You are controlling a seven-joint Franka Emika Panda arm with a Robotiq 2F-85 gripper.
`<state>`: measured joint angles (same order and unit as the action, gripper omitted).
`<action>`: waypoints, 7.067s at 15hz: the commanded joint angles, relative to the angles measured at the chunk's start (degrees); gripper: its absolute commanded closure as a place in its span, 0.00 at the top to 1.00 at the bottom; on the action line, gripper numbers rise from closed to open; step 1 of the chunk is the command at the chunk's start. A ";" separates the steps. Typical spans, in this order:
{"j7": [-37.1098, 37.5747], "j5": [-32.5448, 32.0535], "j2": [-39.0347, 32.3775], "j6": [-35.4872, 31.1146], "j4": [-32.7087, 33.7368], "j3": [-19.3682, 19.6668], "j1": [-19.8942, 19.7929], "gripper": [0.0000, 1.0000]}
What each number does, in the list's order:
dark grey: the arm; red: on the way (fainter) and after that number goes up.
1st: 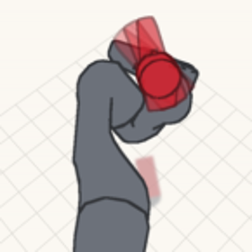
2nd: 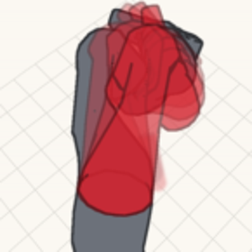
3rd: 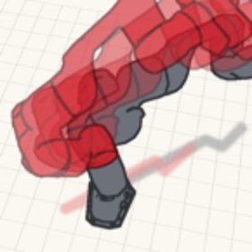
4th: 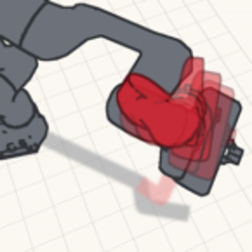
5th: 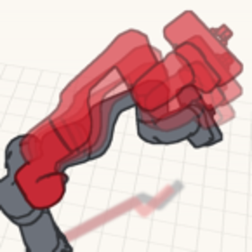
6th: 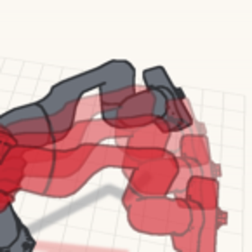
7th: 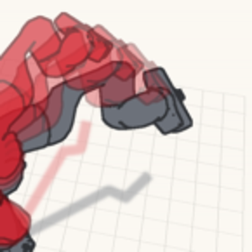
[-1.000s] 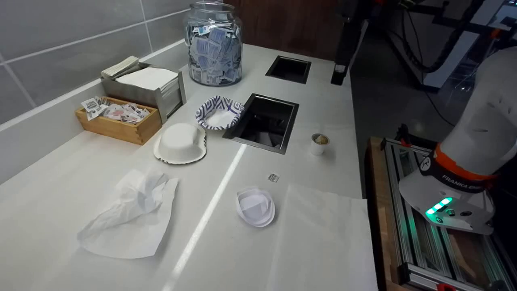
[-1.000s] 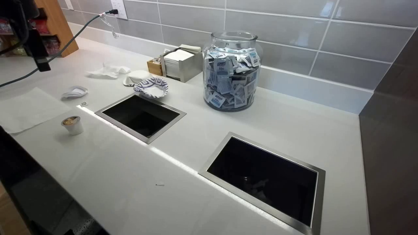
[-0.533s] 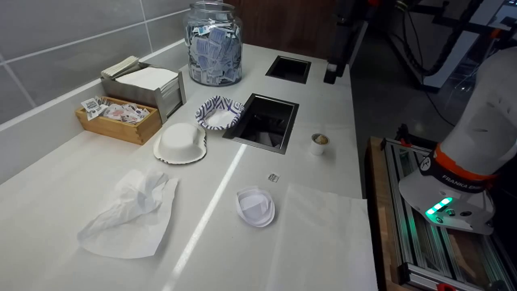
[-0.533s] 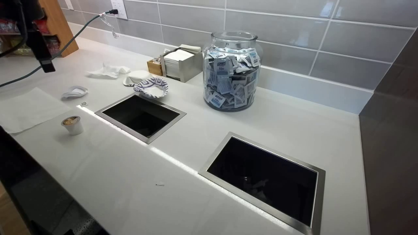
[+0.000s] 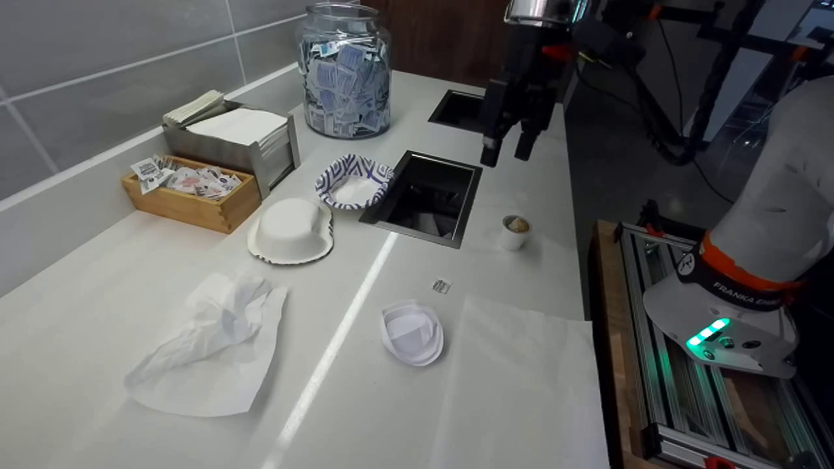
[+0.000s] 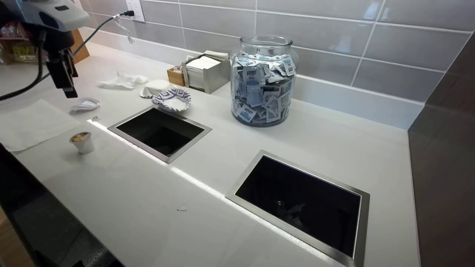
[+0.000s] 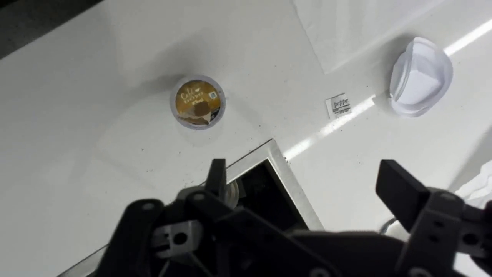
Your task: Pick up the small plastic cup and throw it in the disposal opening on the left
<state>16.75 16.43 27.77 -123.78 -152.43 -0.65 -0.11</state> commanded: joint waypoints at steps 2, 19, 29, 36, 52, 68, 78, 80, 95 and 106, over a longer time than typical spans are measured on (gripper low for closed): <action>3.71 3.97 -4.52 1.83 -0.18 -0.06 -0.23 1.00; 15.51 -9.52 -9.91 3.57 -3.77 -3.10 -3.42 1.00; 11.75 -7.69 -13.73 -13.44 -5.29 -2.90 -2.19 1.00; 8.22 -0.58 -16.52 -17.64 -5.11 -1.74 -0.39 1.00; 12.43 -1.23 -15.93 -7.24 -4.93 -1.46 -2.57 1.00; 7.49 0.31 -18.67 -11.59 -4.95 -0.68 -2.19 0.95; 3.21 3.72 -19.29 -13.24 -4.92 0.38 -1.75 0.98; 4.15 2.65 -18.42 -12.32 -4.92 0.08 -1.97 0.94; 8.35 0.99 -19.92 -10.13 -4.22 -0.14 -2.44 1.00; 14.83 -0.33 -20.37 -9.48 -3.74 0.00 -2.27 0.64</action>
<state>29.75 16.87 7.89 -133.61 -156.74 -0.48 -2.23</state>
